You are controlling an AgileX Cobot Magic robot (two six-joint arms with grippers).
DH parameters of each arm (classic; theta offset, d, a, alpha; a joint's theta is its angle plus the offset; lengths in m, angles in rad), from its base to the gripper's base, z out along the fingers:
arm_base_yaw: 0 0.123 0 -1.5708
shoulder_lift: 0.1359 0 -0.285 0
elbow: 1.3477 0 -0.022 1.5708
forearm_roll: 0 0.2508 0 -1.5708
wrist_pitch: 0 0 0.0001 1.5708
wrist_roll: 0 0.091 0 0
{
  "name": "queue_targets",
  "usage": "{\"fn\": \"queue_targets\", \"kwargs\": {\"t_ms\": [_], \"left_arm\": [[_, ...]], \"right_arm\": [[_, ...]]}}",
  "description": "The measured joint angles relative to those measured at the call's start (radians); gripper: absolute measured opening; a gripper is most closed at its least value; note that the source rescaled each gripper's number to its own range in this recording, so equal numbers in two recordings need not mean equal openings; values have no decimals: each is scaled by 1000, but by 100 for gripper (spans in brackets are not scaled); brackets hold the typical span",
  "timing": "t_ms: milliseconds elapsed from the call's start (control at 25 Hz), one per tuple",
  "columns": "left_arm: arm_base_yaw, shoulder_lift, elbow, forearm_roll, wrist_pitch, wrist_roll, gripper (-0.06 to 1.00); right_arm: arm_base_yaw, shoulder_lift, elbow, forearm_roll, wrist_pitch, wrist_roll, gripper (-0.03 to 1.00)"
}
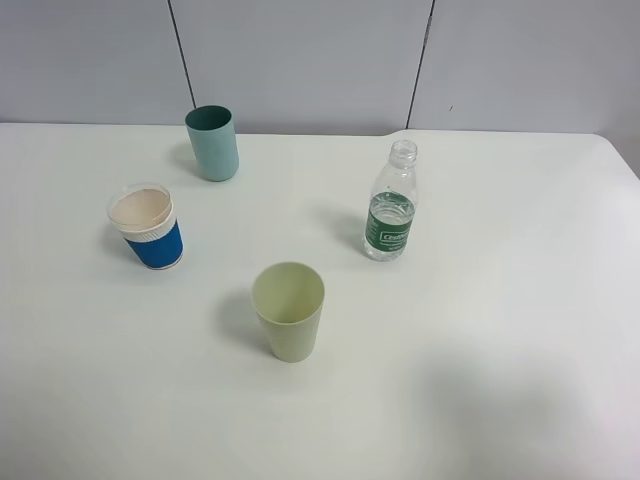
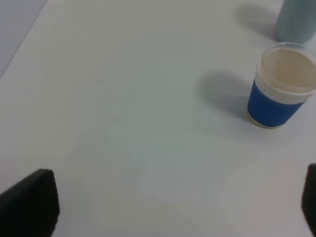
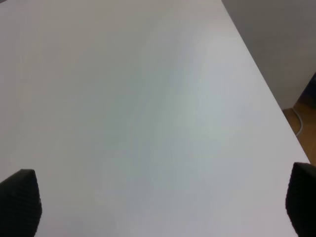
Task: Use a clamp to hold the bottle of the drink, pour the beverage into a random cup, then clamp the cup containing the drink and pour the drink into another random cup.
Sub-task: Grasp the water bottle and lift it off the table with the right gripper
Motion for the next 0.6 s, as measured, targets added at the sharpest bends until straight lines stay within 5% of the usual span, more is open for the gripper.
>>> {"fn": "queue_targets", "kwargs": {"t_ms": [600], "left_arm": [[0,0,0,0,0,0,100]], "right_arm": [[0,0,0,0,0,0,100]]}}
